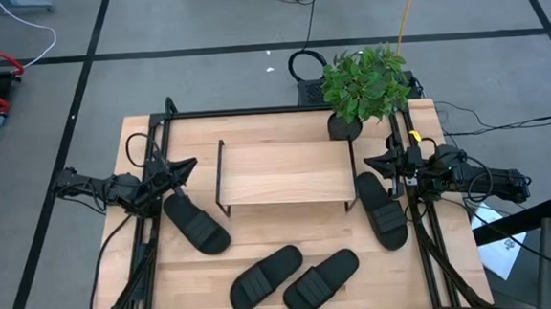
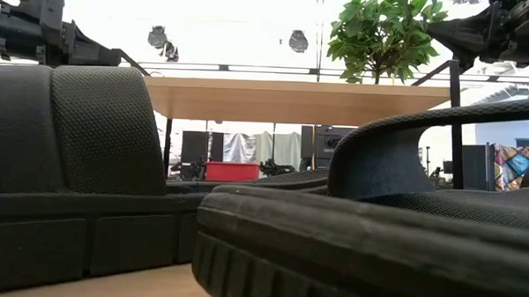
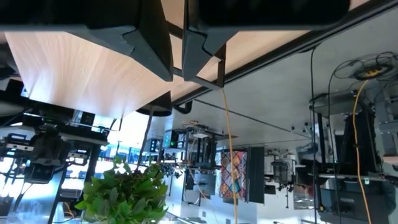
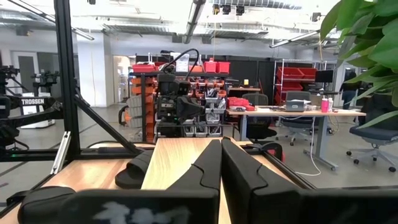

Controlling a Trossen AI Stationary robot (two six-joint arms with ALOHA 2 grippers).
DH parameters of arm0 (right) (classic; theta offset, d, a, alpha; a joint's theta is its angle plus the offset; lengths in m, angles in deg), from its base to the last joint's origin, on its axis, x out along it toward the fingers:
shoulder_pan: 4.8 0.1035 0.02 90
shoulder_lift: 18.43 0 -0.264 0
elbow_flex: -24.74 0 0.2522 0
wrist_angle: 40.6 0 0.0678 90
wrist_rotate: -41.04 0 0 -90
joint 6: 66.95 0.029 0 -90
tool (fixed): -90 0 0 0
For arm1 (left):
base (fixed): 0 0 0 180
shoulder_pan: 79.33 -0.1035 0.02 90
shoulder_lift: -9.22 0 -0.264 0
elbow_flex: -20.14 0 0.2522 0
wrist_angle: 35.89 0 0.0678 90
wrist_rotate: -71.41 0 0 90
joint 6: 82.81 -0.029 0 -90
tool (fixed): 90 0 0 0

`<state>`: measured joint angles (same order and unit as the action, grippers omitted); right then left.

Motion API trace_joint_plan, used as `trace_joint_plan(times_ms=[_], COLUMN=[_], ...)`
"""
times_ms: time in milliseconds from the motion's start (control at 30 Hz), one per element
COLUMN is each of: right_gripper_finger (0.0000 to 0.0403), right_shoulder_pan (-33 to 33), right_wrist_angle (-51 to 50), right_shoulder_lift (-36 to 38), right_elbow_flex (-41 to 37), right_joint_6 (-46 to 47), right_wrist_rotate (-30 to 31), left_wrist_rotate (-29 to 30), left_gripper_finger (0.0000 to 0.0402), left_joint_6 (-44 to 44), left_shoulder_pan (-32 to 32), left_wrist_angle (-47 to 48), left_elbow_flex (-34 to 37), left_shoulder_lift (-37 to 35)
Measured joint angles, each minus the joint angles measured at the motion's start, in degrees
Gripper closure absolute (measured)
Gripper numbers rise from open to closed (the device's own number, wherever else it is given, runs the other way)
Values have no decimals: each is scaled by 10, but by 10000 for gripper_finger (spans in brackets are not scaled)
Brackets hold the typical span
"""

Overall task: Pick and place slides into the shelf
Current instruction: Put the black slide on the shelf

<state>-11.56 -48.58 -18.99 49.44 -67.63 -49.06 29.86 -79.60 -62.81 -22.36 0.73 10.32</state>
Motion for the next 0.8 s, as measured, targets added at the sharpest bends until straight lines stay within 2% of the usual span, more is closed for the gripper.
trace_joint_plan(times_ms=[133,333,800], right_gripper_finger=[403,403,397], right_shoulder_pan=[0,0,0], right_wrist_angle=[-2,-3,-11], right_shoulder_lift=[0,0,-2], right_elbow_flex=[0,0,8], right_joint_6=[-5,-14,-5], right_wrist_rotate=[0,0,0], left_wrist_rotate=[0,-41,-54], left_gripper_finger=[366,366,366], left_joint_6=[4,50,36], left_shoulder_pan=[0,0,0], left_wrist_angle=[0,-2,-9], left_elbow_flex=[0,0,0], left_shoulder_lift=[0,0,0])
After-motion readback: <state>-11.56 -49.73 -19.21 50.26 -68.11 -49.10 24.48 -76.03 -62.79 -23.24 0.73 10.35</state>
